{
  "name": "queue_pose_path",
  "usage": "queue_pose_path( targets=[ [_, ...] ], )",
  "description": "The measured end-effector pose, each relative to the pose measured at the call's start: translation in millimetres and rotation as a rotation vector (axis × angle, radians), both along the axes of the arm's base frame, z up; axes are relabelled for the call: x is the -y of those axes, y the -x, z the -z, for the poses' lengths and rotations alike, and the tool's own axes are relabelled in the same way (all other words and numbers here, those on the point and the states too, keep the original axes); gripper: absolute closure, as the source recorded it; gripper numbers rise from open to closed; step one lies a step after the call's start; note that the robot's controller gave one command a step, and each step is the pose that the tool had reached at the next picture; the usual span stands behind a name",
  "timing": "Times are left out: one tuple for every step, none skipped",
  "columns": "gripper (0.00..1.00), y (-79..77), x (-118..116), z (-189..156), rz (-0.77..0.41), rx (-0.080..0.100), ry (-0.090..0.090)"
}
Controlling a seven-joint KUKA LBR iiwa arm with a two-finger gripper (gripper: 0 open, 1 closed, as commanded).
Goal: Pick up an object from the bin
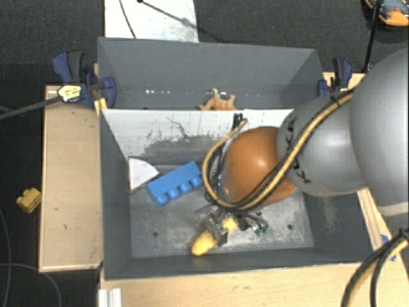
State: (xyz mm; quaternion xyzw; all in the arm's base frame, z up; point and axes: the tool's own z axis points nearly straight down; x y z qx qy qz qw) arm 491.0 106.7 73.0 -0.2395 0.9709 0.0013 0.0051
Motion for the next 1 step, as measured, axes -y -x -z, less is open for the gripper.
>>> queue_pose_path(
  targets=[
    [1.0, 0.0, 0.0, 0.0, 0.001, 0.0, 0.0]
  ],
)
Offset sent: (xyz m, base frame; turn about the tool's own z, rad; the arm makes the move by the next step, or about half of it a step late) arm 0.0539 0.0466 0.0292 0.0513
